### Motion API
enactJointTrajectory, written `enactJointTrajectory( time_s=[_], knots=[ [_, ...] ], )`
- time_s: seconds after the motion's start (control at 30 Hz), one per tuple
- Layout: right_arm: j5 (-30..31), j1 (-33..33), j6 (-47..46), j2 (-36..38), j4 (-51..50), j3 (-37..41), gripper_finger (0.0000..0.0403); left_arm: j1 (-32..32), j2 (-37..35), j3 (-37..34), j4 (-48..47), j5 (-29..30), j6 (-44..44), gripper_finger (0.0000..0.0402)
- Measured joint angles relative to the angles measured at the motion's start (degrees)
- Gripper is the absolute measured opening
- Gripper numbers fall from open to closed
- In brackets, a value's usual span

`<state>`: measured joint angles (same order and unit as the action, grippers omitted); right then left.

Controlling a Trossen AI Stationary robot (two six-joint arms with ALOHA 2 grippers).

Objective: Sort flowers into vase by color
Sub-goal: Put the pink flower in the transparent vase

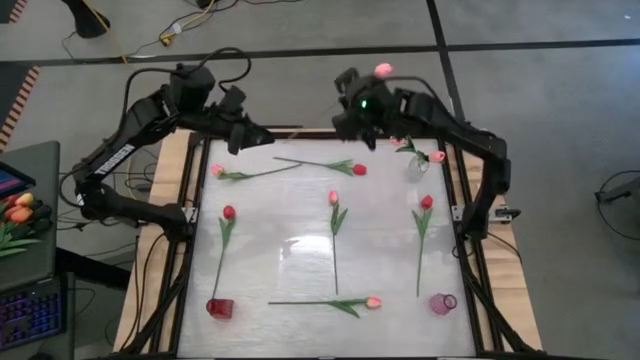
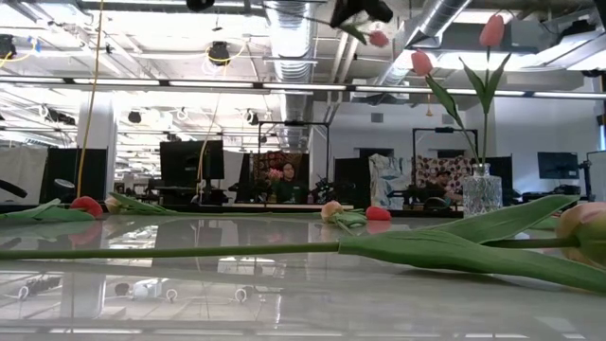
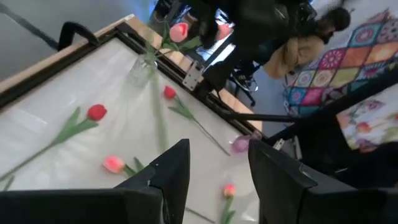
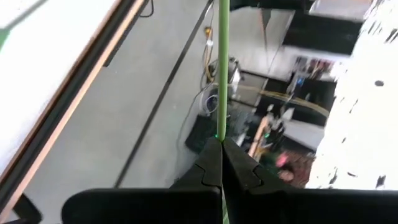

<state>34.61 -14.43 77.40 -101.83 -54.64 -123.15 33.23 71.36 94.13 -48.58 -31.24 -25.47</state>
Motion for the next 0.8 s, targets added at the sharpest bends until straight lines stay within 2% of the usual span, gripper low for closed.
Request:
enactJointTrajectory(
  time_s=[0.27, 0.5, 0.57, 0.73, 0.8],
  knots=[
    [6.93, 12.12, 0.66, -0.02, -0.83, 0.00, 0.0022, -0.59, 1.89, -0.07, 1.21, -1.95, -10.16, 0.0151],
    [7.56, 22.01, -0.19, -0.06, -6.70, 0.00, 0.0022, -3.19, 1.84, -0.04, 6.85, -0.56, -22.79, 0.0151],
    [7.56, 24.40, 0.28, -0.06, -5.57, 0.00, 0.0022, -5.86, 2.06, -0.04, 6.84, 1.41, -26.24, 0.0151],
    [7.94, 29.04, 0.76, -0.06, -1.70, 0.00, 0.0022, -17.14, 5.45, 0.01, 12.06, 4.44, -31.20, 0.0151],
    [11.05, 31.04, -0.21, -0.23, -1.32, 0.00, 0.0022, -20.56, 7.06, -0.02, 16.46, 4.44, -31.11, 0.0151]
  ],
)
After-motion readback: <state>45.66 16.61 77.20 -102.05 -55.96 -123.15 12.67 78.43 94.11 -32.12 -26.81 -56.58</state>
